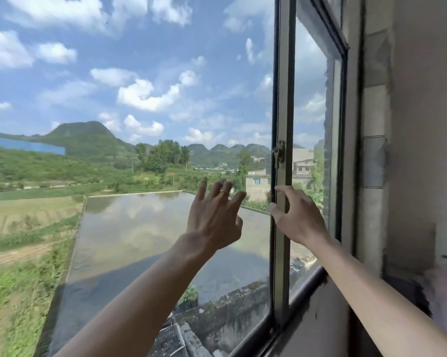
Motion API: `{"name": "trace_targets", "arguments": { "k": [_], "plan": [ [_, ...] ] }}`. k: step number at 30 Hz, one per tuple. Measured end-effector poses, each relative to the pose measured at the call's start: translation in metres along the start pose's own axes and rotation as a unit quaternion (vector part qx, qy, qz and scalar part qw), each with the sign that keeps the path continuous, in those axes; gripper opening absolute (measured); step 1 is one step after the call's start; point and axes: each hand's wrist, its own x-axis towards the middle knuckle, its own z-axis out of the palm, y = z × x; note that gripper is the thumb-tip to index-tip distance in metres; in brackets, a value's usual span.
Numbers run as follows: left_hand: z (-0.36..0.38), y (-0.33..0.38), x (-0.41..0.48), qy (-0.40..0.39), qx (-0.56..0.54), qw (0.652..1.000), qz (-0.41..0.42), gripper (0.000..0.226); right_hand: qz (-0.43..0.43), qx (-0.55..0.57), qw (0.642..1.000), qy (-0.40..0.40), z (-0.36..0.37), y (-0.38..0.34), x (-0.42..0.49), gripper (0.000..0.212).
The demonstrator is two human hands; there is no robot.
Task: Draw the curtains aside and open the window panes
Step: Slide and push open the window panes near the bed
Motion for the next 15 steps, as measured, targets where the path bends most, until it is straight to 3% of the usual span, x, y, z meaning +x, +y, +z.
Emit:
{"name": "trace_targets", "arguments": {
  "k": [6, 15],
  "plan": [
    [0.039, 0.008, 0.059, -0.002, 0.054, 0.998, 0.028, 0.057, 0.0, -0.024, 0.999, 0.044, 0.001, 0.032, 0.066, 0.052],
    [0.096, 0.002, 0.095, 0.054, 0.135, 0.989, -0.003, 0.067, -0.064, -0.03, 0.99, 0.121, 0.018, 0.058, 0.169, 0.062]
  ]
}}
